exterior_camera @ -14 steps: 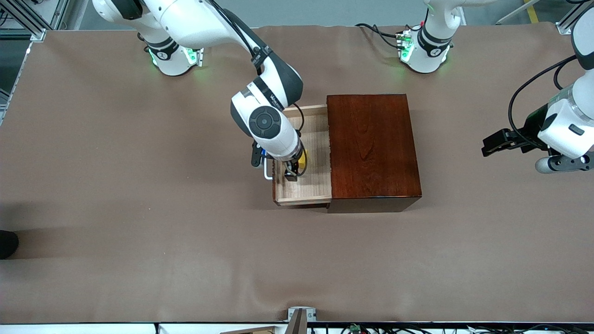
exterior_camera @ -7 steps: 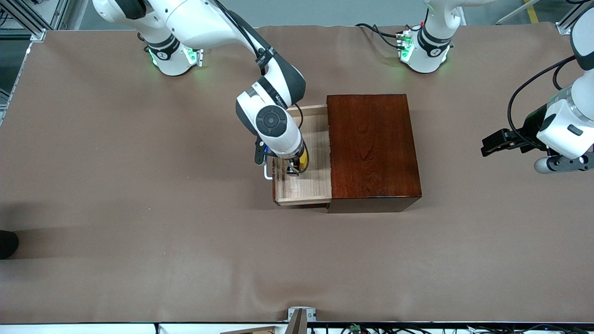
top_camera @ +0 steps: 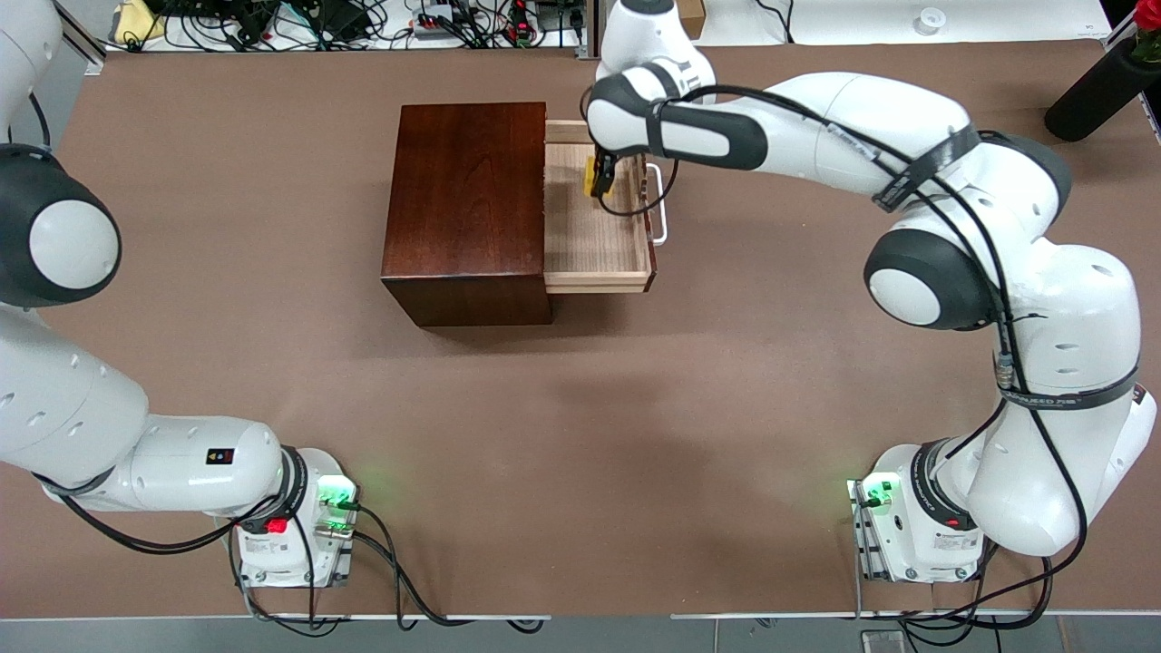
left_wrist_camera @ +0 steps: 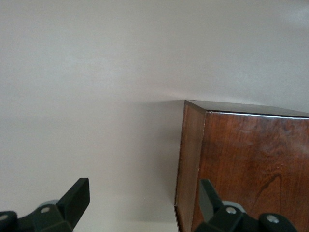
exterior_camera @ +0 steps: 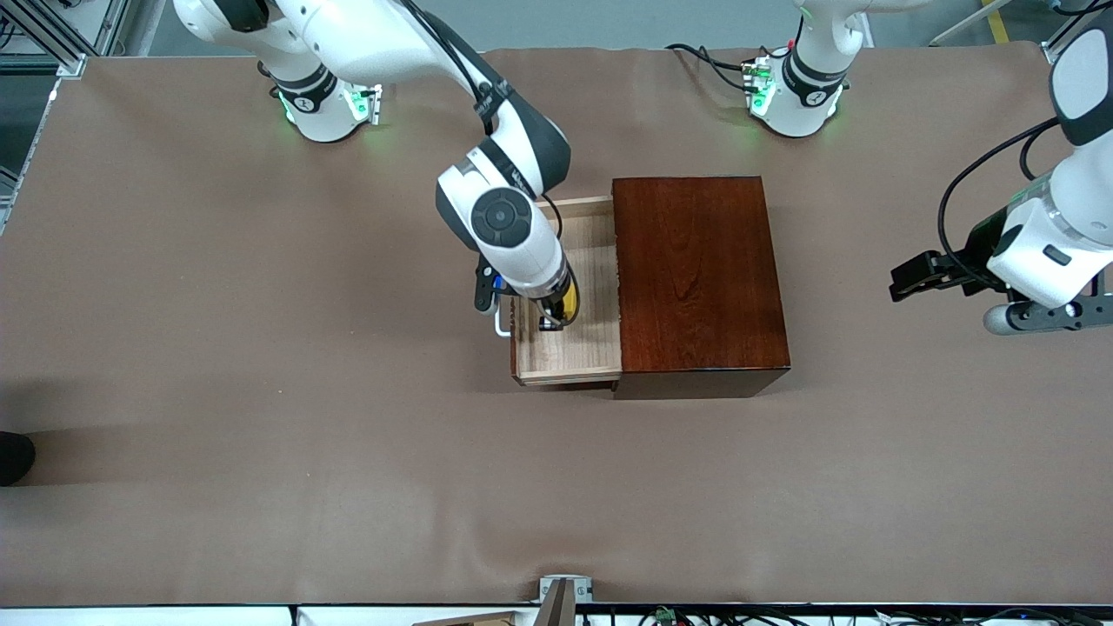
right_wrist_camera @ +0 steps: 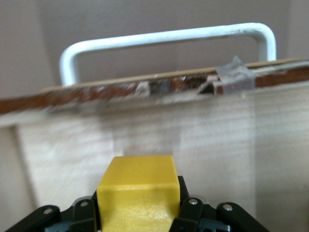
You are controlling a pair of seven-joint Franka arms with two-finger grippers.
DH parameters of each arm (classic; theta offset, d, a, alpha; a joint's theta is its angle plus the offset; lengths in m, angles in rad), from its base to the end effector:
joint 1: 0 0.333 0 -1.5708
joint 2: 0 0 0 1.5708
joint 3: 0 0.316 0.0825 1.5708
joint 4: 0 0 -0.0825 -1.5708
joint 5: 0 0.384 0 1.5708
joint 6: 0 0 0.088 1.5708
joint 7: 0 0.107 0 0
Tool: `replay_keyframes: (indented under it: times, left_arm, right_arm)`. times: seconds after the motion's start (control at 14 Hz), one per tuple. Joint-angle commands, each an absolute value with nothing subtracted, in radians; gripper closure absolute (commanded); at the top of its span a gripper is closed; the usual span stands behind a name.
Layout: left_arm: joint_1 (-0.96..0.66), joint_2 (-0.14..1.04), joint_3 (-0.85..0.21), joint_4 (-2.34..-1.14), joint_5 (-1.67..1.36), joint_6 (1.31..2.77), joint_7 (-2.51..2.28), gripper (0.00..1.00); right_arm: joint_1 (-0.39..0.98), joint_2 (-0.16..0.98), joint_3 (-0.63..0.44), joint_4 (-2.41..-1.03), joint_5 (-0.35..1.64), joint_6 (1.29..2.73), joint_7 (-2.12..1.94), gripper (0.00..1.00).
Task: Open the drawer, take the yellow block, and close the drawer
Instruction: 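Lift the cube out with the right gripper while the left gripper returns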
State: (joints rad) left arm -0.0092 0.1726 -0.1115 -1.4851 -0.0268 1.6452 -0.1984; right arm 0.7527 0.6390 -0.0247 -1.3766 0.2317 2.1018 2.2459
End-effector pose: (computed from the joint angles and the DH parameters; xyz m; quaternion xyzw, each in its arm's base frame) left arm 0.6076 -0.0708 0.5716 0.9989 0.0407 -0.0093 0.0217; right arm 0.5382 0.4995 0.3488 -0.6852 0.7208 0.0910 0.0508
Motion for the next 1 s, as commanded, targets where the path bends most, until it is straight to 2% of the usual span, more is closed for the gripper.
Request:
replay_keyframes:
  times: [0.0,0.14,0.28,0.64,0.93]
  left_arm:
    - [-0.008,0.167,-0.114,-1.488,-0.031,1.655,-0.207,0.0]
    - [-0.009,0.167,-0.114,-1.485,-0.031,1.658,-0.207,0.0]
    - [-0.003,0.181,-0.114,-1.486,-0.032,1.669,-0.204,0.0]
    - [-0.026,0.187,-0.118,-1.482,0.021,1.675,-0.111,0.0]
    - [-0.115,0.212,-0.127,-1.459,0.052,1.677,0.136,0.0]
  right_arm:
    - [0.721,0.526,-0.026,-1.401,0.218,2.021,2.118,1.0]
    - [0.658,0.483,-0.026,-1.402,0.218,1.936,1.941,1.0]
    - [0.579,0.457,-0.026,-1.407,0.219,1.911,1.763,1.0]
    - [0.375,0.456,-0.028,-1.43,0.218,1.867,1.316,1.0]
    - [0.229,0.465,-0.028,-1.449,0.184,1.847,1.002,1.0]
